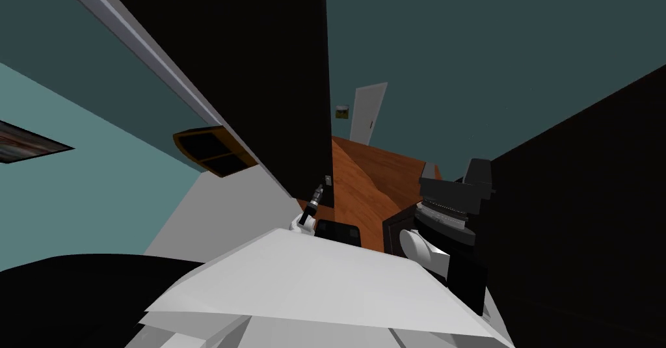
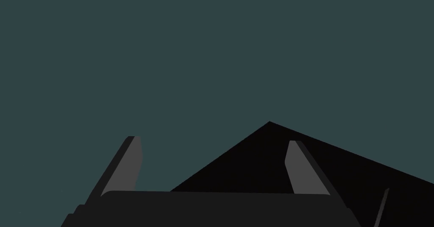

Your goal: Push the door open

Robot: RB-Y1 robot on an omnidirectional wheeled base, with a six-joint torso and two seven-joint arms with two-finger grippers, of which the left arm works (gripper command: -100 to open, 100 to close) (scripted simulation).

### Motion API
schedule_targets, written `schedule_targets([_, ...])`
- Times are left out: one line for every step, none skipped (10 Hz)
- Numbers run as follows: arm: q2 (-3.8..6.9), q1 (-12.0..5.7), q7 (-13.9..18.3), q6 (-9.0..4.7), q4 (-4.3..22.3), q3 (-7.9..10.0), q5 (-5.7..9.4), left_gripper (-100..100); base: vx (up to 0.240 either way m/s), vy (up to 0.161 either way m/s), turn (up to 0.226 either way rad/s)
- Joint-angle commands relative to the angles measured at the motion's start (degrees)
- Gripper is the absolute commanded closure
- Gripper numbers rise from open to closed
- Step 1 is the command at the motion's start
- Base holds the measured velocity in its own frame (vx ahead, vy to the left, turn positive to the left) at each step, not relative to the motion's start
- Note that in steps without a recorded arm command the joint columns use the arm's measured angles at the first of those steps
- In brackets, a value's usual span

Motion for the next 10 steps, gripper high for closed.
schedule_targets([-0.34,0.34,0.0,0.1,-0.4,0.01,0.17,-100,-0.239,-0.078,0.055])
schedule_targets([-0.67,0.59,0.0,0.15,-0.7,0.02,0.29,-100,-0.24,-0.004,0.077])
schedule_targets([-0.5,0.46,0.0,0.1,-0.5,0.0,0.21,-100,-0.111,0.004,0.01])
schedule_targets([-0.42,0.41,-0.1,-0.23,-0.3,0.22,0.26,-100,0.099,-0.029,-0.036])
schedule_targets([-0.41,0.37,-0.2,-0.33,-0.2,0.29,0.28,-100,0.189,-0.055,-0.022])
schedule_targets([-0.4,0.3,-0.3,-0.57,0.1,0.44,0.3,-100,0.221,-0.056,-0.018])
schedule_targets([-0.43,0.21,-0.4,-0.83,0.3,0.6,0.33,-100,0.235,-0.025,-0.023])
schedule_targets([-0.5,0.13,-0.5,-1.09,0.5,0.76,0.36,-100,0.221,-0.019,-0.033])
schedule_targets([-0.6,0.05,-0.6,-1.33,0.8,0.92,0.39,-100,0.223,-0.031,-0.029])
schedule_targets([-0.78,-0.06,-0.7,-1.64,1.0,1.11,0.42,-100,0.26,-0.041,-0.03])
